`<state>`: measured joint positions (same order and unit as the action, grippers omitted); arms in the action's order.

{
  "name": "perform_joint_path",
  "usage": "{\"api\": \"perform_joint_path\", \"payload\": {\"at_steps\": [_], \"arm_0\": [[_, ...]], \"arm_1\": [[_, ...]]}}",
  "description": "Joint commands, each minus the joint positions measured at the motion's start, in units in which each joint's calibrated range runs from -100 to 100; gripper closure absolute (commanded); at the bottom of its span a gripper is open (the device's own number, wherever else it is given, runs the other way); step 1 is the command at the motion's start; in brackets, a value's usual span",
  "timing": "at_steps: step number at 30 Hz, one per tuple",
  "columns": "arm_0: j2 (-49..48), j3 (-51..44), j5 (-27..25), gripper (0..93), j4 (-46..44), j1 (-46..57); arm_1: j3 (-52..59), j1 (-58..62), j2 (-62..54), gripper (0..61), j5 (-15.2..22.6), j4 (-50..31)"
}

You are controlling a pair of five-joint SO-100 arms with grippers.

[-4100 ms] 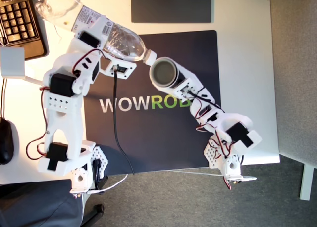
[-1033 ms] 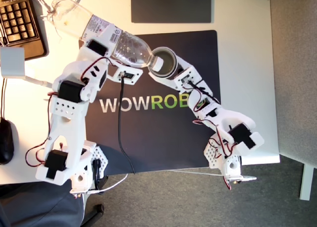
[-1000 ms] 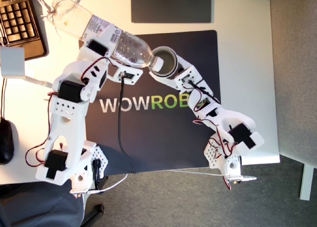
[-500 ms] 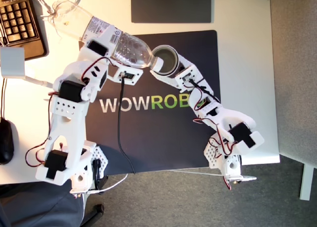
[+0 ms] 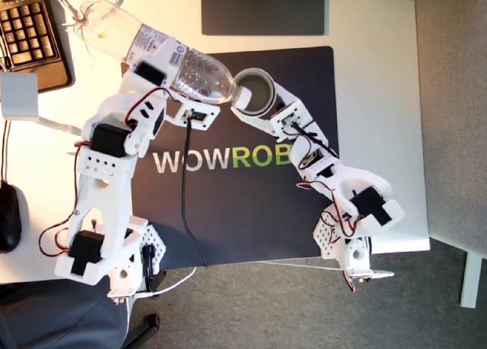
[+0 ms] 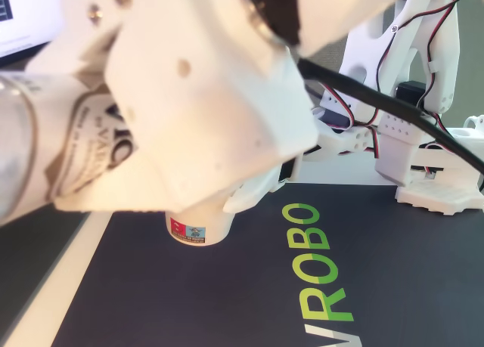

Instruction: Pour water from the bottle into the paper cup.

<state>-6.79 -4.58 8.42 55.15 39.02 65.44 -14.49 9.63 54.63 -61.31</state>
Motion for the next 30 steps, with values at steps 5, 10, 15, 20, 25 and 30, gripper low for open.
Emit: {"api": "perform_joint_path", "payload": {"at_steps": [5,10,15,20,25,30], "arm_0": [[-9.7,0.4,-1.0,92.7,-3.1,-0.8],[-10.1,0.6,-1.0,92.7,-2.9,-0.9],[-10.1,0.8,-1.0,92.7,-2.9,-0.9],[-9.6,-0.9,-1.2,92.7,-2.8,-1.1],[-7.7,-5.9,-1.5,92.7,-0.9,-1.3],[-5.1,-9.8,-1.8,92.7,0.5,-1.2]], "arm_1": [[-4.6,-0.6,5.5,61.2,0.8,-7.2],[-5.6,-0.8,5.3,61.2,0.7,-7.3],[-5.5,-1.1,4.9,61.2,0.9,-7.3],[-4.2,-0.8,4.5,61.2,0.5,-7.3],[-4.1,-0.4,3.7,61.2,0.4,-7.3],[-2.9,-0.5,3.1,61.2,0.4,-7.3]]}}
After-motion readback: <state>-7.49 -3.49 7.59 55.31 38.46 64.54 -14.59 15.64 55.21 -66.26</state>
